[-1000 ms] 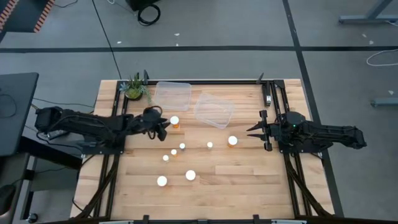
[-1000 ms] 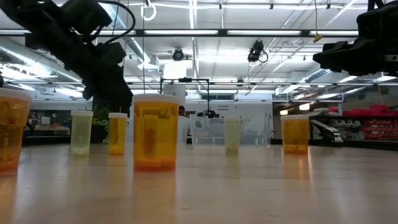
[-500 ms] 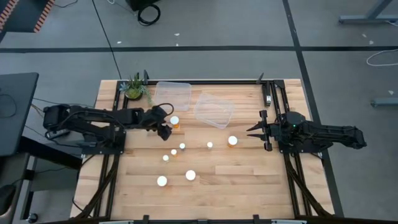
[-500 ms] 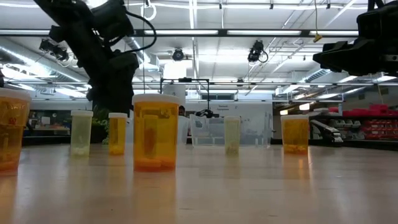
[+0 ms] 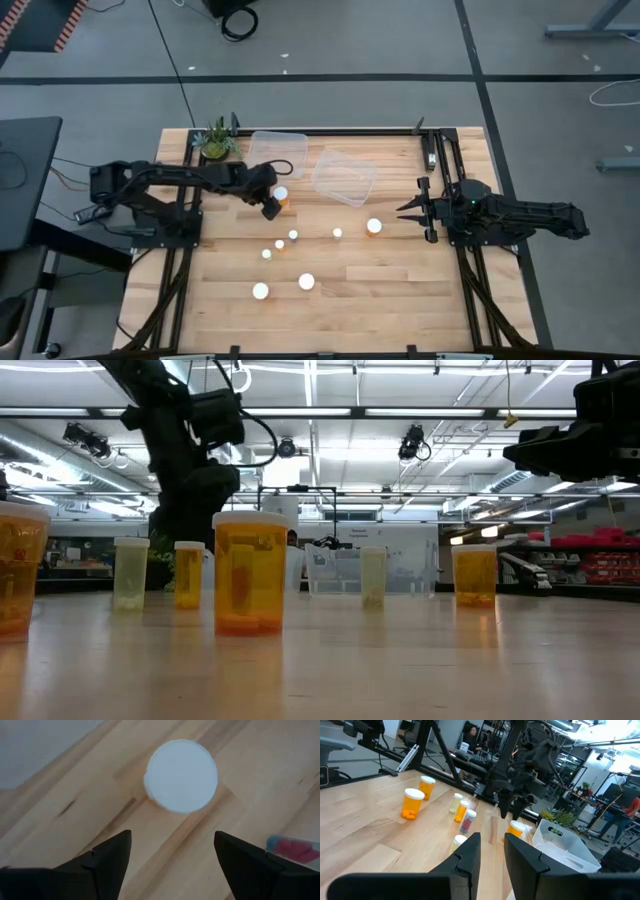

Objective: Pick and place medicine bottles into bin by pill shape (circle, oval)
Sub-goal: Put the top left big orange pill bottle into the left transparent bin

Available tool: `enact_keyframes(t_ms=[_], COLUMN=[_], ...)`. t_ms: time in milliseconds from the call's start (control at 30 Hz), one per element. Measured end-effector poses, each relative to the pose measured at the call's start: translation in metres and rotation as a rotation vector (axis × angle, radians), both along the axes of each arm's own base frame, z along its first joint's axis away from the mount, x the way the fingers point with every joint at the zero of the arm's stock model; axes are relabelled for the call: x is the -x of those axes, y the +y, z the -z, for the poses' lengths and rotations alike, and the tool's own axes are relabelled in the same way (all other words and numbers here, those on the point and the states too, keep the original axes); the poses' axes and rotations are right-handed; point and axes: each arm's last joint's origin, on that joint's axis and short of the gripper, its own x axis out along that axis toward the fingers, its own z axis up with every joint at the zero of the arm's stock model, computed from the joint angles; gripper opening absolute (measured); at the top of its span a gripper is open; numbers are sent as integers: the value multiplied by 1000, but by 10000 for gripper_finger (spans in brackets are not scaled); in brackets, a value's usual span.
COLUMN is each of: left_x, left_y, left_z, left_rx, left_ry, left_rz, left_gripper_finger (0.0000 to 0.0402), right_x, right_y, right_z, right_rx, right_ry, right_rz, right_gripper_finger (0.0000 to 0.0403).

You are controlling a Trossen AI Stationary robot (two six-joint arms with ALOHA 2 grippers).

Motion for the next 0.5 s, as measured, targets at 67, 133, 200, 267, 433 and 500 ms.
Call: enact_keyframes(t_ms=[67,133,200,267,433,500], left_x=[-3,-6,-10,-13,-21,-26], left_y=[4,8,11,14,23,26], left_z=[0,0,1,2,2,1], left_rx=[18,36,50,60,72,74], left_ry=[27,49,65,84,96,94], left_rz=[6,9,14,19,33,36], left_gripper_finger=[295,295,295,295,295,295], right_x=[0,0,0,0,0,0], right_y=[0,0,0,0,0,0], right_z=[0,0,0,0,0,0], right_rx=[0,0,0,0,0,-1], right_ry=[0,-1,-1,-1,0,3], right_rz=[0,0,0,0,0,0], right_gripper_finger=[93,93,93,93,93,93])
